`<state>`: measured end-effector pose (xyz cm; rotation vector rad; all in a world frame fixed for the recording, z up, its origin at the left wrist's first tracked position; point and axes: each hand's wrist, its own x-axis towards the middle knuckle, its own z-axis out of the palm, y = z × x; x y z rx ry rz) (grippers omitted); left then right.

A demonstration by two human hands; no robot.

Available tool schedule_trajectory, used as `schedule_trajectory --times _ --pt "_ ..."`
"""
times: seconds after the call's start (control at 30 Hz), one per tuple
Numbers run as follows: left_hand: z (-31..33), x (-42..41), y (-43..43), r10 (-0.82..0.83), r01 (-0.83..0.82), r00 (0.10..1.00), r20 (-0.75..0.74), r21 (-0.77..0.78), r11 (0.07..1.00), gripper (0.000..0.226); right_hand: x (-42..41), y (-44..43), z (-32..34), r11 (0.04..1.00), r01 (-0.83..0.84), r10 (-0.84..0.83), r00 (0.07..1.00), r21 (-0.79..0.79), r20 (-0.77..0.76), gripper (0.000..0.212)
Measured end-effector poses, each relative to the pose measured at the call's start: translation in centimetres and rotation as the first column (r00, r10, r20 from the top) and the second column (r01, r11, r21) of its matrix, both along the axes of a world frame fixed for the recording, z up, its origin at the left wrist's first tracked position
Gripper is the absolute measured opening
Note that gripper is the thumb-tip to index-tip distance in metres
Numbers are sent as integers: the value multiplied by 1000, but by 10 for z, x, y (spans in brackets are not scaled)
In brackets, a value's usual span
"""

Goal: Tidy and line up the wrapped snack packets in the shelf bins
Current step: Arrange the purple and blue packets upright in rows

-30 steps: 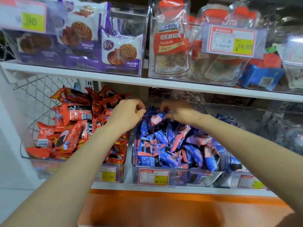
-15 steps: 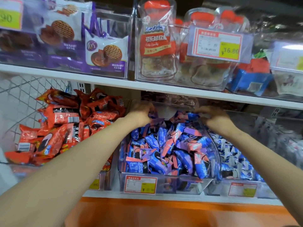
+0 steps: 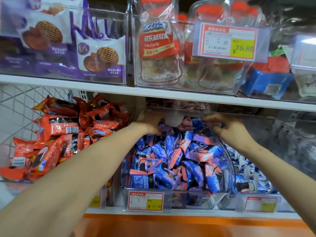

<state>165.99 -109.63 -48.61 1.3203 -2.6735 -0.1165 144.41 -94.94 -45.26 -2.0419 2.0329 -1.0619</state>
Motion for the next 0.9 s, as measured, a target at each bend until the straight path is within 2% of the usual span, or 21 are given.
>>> schedule_trajectory --times 0.13,0.23,0.4,0.5,0.67,0.77,0.9 --pt "17 16 14 17 -24 981 -194 -37 999 48 -1 3 3 999 3 0 999 -47 53 28" --pt "32 26 34 53 -61 945 -322 -16 998 51 -1 4 5 997 -12 20 994 -72 106 32" --pt "44 6 71 -156 178 830 -535 -9 984 56 -2 6 9 996 -23 38 981 -82 191 35" --pt "41 -16 89 -216 233 821 -529 -35 972 56 -3 11 10 996 -33 53 967 -84 251 33" --pt "32 -48 111 -136 185 831 -540 37 982 70 -3 24 14 992 -99 121 932 -79 343 34" --pt "27 -52 111 -94 137 842 -531 42 990 57 -7 29 15 987 -151 160 909 -55 385 23" --pt "27 -43 109 -156 212 856 -493 59 975 52 -15 33 12 978 -209 197 946 20 256 22"
